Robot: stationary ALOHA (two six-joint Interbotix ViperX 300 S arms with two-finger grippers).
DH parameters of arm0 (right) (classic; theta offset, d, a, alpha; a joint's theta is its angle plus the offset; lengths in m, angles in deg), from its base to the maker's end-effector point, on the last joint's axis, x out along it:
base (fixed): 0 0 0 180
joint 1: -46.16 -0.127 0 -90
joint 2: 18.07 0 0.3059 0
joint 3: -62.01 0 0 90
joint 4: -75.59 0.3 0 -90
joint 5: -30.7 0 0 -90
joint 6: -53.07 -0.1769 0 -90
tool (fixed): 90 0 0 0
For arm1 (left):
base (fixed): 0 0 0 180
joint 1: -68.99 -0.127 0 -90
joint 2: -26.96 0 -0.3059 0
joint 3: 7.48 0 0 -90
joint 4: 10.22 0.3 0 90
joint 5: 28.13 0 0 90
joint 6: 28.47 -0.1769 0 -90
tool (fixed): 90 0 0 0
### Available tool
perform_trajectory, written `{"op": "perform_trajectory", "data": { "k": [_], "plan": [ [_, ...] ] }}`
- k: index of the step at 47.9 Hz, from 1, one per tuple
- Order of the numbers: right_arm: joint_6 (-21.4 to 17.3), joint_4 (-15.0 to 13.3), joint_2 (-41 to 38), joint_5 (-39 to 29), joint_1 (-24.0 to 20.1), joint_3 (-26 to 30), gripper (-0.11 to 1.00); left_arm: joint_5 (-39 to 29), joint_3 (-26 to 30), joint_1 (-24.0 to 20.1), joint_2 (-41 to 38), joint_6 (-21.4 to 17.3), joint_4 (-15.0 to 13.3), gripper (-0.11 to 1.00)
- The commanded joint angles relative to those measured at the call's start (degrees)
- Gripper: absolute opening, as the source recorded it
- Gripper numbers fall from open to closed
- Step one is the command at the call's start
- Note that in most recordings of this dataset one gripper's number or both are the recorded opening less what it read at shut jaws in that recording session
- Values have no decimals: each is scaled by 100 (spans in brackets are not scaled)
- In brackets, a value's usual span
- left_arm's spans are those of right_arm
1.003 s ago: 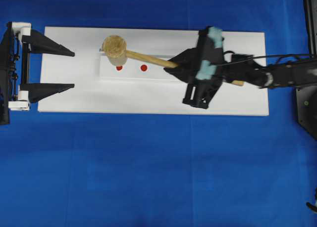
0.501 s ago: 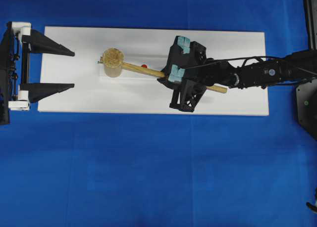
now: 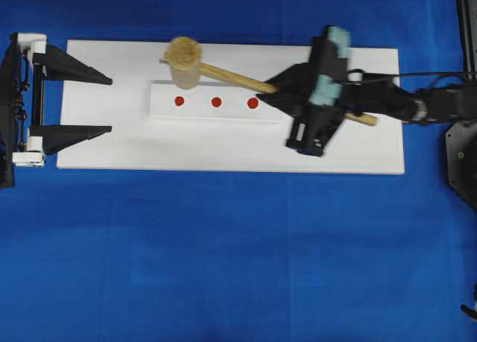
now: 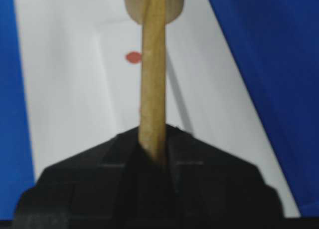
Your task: Hit the mark with a hammer.
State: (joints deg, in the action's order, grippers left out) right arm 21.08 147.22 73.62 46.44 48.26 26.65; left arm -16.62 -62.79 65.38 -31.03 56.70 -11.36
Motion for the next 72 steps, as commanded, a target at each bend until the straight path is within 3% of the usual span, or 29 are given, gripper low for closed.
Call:
{"op": "perform_trajectory", "data": {
  "k": [1,23,42,55,72],
  "plan": [
    [-26,-9,439,114,-53,-141,2,26,53,-9,-9,9,-9,80],
    [-35,9,624,114,-105,-413,2,26,53,-9,-18,9,-9,80],
    [-176,580,-1063,35,-105,-527,2,44,62,-9,-26,9,-9,80],
    [-105,562,-466,272,-97,-589,2,35,53,-9,-26,18,-9,80],
    [-70,439,1072,299,-114,-914,2,18,53,-9,-18,18,-9,80]
  ]
}}
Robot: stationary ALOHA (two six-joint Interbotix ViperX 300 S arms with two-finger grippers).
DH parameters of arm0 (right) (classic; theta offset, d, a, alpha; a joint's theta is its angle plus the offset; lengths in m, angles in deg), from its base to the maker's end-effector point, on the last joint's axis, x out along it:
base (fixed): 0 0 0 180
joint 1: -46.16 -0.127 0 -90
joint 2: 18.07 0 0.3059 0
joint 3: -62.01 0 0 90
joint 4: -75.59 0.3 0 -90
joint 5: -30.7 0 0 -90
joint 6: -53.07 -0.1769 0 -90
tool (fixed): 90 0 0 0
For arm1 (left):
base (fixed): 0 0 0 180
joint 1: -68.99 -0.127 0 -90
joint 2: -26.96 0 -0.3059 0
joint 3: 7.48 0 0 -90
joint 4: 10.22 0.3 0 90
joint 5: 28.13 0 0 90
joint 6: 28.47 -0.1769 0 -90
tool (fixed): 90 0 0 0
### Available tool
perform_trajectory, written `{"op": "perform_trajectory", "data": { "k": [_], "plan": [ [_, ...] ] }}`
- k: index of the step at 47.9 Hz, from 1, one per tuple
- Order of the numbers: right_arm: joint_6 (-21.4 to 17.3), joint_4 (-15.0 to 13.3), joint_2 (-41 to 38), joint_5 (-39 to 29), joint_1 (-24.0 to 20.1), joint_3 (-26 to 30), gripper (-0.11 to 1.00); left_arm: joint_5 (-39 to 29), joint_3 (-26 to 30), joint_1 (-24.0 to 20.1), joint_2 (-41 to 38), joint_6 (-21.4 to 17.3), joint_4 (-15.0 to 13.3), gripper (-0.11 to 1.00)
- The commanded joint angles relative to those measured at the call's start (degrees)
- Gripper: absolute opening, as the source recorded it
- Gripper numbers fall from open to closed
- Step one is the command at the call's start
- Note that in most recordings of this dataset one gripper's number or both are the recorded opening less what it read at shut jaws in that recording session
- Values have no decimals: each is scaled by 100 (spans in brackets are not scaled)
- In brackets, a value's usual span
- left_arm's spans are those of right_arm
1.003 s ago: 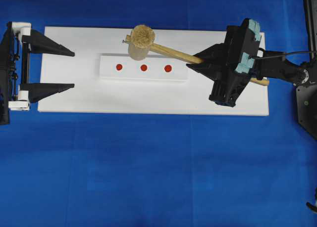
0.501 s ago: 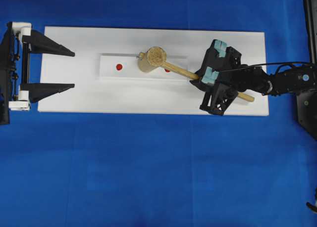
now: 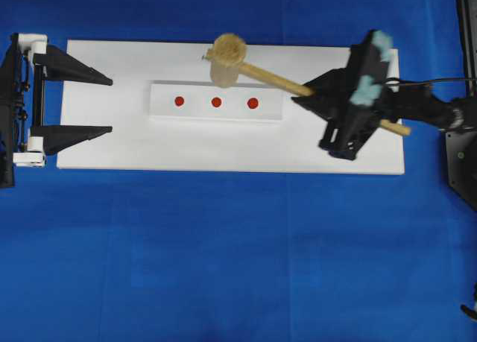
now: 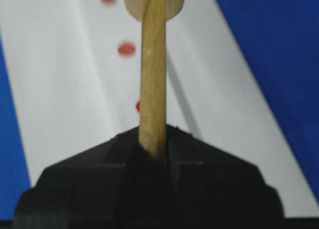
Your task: Hit the mark with a hammer.
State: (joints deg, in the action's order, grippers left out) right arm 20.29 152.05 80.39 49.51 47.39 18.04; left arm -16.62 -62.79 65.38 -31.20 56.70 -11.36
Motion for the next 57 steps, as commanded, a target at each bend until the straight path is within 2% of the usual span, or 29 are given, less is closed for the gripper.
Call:
{"op": "perform_trajectory", "data": {
  "k": [1,13,25,35,46,50,57],
  "plan": [
    [0,-35,475,-35,-18,-97,2,26,53,-9,0,18,-9,80],
    [-18,-18,1187,-281,-35,-510,2,26,44,-9,0,18,-9,80],
    [-26,-18,1143,-299,-35,-606,2,26,53,-9,-9,18,-9,80],
    [-44,62,580,-272,-35,-694,2,26,62,-9,-9,18,-9,80],
    [-79,325,-1134,-448,-35,-650,2,53,62,-9,-9,9,-9,80],
    [-79,325,-1239,-554,-35,-598,2,53,62,-9,-9,18,-9,80],
    [-70,316,-940,-466,-26,-633,2,62,62,-9,-9,18,-9,80]
  ]
}}
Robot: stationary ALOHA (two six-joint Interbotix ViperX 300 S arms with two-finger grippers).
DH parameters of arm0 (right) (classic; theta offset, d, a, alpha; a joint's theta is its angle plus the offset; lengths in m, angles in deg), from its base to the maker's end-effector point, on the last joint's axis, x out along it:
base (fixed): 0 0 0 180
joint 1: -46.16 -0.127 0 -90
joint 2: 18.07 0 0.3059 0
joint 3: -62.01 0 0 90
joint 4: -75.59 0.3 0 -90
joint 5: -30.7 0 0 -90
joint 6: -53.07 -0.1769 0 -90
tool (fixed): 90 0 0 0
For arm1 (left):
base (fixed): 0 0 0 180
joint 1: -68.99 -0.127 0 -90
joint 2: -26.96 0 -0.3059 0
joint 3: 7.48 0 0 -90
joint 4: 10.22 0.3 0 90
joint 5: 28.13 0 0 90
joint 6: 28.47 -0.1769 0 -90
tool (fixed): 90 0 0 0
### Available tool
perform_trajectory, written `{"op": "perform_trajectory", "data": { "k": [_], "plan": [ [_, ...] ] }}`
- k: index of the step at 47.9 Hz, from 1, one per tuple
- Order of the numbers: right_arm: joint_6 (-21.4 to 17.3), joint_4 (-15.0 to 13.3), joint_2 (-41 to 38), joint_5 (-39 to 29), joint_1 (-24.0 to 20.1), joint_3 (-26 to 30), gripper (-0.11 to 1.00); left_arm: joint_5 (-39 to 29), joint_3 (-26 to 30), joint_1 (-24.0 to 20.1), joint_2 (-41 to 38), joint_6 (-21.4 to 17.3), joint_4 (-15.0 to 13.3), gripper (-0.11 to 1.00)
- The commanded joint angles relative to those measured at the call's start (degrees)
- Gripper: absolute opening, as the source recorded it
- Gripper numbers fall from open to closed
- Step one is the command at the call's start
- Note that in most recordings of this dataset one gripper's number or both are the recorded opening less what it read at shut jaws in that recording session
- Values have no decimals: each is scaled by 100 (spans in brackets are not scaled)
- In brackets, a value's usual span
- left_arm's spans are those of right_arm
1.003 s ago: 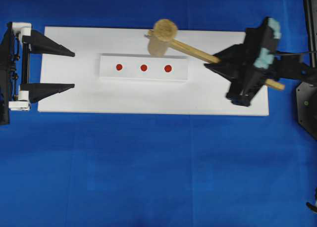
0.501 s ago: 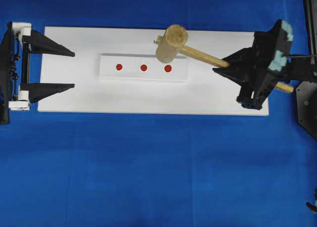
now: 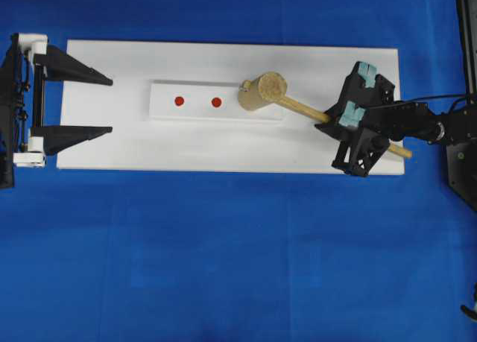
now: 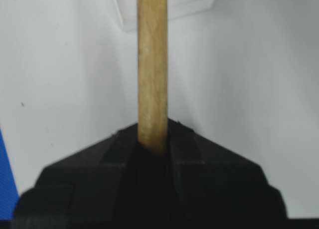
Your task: Hit the mark with a hammer.
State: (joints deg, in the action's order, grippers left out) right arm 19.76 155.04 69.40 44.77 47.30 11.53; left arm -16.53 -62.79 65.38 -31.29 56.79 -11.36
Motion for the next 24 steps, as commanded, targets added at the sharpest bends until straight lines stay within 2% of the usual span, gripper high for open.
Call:
{"op": "perform_trajectory", "data": {
  "k": [1,18,24],
  "plan": [
    [-18,18,246,44,-26,-9,2,44,62,-9,0,9,-9,80],
    [97,-26,1784,316,-18,9,2,35,62,-9,18,9,-9,80],
    [132,-35,2048,308,-26,-26,2,26,53,-9,18,9,-9,80]
  ]
}}
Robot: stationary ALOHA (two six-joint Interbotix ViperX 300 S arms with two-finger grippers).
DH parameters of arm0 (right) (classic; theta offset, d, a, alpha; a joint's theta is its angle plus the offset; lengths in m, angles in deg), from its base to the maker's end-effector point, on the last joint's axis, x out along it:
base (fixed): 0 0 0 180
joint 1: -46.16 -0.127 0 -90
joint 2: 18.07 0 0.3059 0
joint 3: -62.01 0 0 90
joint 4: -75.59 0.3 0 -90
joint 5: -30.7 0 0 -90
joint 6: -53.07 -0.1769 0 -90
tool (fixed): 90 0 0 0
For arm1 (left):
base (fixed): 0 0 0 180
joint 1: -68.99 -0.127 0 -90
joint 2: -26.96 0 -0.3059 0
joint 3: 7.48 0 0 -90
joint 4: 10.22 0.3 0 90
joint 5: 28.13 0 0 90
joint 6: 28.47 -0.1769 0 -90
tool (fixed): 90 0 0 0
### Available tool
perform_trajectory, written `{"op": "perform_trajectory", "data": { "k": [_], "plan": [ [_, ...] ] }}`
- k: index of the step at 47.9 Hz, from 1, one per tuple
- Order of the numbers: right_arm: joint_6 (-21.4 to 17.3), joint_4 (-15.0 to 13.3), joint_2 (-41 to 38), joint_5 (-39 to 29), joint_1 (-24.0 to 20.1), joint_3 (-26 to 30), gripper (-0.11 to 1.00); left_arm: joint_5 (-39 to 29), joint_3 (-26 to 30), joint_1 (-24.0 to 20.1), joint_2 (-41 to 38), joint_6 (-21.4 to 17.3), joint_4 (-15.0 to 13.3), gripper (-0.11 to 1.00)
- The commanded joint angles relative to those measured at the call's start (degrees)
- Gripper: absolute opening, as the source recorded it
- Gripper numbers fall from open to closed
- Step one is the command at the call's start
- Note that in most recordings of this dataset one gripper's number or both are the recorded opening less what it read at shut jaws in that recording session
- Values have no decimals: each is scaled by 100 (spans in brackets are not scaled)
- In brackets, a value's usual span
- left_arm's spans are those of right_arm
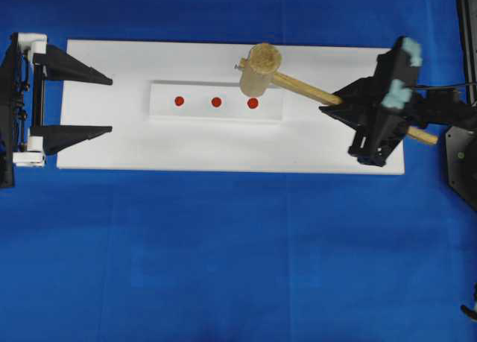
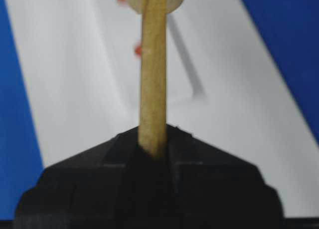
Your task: Hit the mark with a hammer.
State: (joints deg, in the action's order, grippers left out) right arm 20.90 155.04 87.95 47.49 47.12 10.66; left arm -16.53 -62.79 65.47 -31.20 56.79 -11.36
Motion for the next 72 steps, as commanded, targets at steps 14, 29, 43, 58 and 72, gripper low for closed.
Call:
{"op": "perform_trajectory", "data": {
  "k": [14,29,43,58,72],
  "plan": [
    [35,-35,-70,-158,-9,229,2,18,62,-18,-18,9,-9,80],
    [44,-88,-729,-378,-97,879,2,18,62,-18,-18,9,-9,79],
    [44,-193,-1582,-431,-237,1731,2,26,62,-18,-35,9,-9,79],
    [53,-334,-2171,-501,-272,2417,2,26,62,-18,-35,9,-9,80],
    [53,-396,-2276,-571,-290,2540,2,35,62,-44,-35,9,-18,80]
  ]
}}
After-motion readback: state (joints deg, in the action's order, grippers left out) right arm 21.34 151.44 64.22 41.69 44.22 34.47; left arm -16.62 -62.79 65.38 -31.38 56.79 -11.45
